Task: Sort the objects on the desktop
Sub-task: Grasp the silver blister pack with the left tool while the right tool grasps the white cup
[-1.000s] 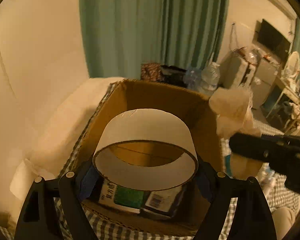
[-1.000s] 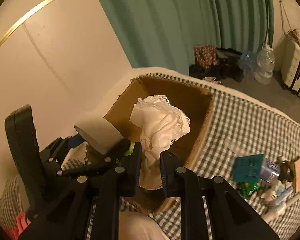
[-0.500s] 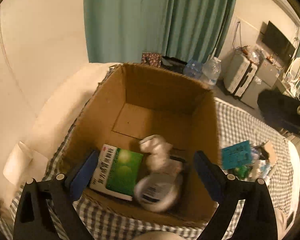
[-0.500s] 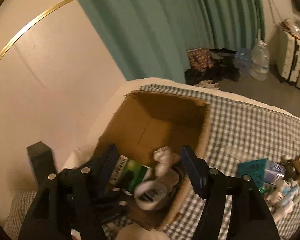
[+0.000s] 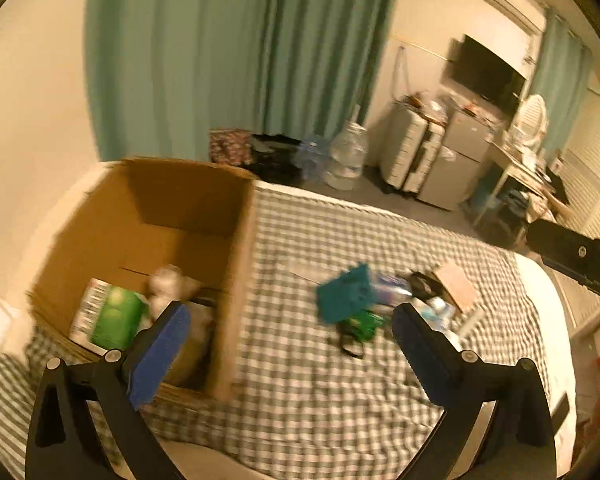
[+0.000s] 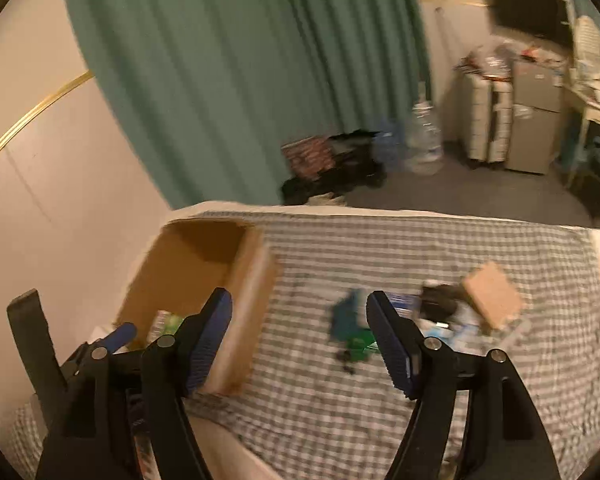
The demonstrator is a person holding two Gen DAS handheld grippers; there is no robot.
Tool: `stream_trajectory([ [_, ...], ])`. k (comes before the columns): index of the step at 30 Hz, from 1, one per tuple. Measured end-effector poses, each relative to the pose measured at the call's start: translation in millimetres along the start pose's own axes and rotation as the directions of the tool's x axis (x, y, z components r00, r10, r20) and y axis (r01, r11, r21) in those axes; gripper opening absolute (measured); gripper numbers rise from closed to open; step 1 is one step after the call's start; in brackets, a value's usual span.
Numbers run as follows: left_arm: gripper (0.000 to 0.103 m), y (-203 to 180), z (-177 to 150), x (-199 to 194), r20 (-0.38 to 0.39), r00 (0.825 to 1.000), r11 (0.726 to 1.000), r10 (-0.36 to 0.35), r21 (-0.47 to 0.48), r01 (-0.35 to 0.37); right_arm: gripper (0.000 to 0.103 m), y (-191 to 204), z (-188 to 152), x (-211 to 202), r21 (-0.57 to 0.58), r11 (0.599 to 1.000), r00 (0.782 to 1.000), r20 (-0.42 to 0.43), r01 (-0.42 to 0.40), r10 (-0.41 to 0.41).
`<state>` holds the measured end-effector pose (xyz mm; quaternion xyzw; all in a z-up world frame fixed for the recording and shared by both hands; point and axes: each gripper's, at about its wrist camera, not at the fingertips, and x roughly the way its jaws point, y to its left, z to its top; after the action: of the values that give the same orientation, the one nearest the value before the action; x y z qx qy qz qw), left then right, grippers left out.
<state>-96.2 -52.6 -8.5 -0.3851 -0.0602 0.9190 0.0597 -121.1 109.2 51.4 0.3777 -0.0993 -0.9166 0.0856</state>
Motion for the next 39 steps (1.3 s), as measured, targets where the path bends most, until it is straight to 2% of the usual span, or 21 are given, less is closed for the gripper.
stream_trajectory([
  [3,0.103,-32,-13,13,-0.019,0.999,0.999,-0.027,0.026,0.027,0.078,-37,-20,-11,0.027,0.998,0.999,-0.001,0.05,-0.05],
  [7,0.103,-68,-29,33,-0.038,0.999,0.997,-0.011,0.081,0.014,0.081,-79,-45,-18,0.07,0.992,0.994,-0.003,0.105,-0.106],
  [14,0.103,-87,-45,71,-0.074,0.997,0.993,0.026,0.116,-0.018,0.081,-132,-70,3,0.143,0.982,0.992,-0.055,0.121,-0.114],
  [27,0.103,-87,-45,145,-0.144,0.987,0.99,0.078,0.131,-0.059,0.081,-161,-101,71,0.177,0.972,0.974,-0.191,0.154,-0.119],
  [39,0.103,-84,-39,204,-0.182,0.976,0.984,0.115,0.155,-0.088,0.081,-179,-115,130,0.186,0.96,0.936,-0.323,0.211,-0.142],
])
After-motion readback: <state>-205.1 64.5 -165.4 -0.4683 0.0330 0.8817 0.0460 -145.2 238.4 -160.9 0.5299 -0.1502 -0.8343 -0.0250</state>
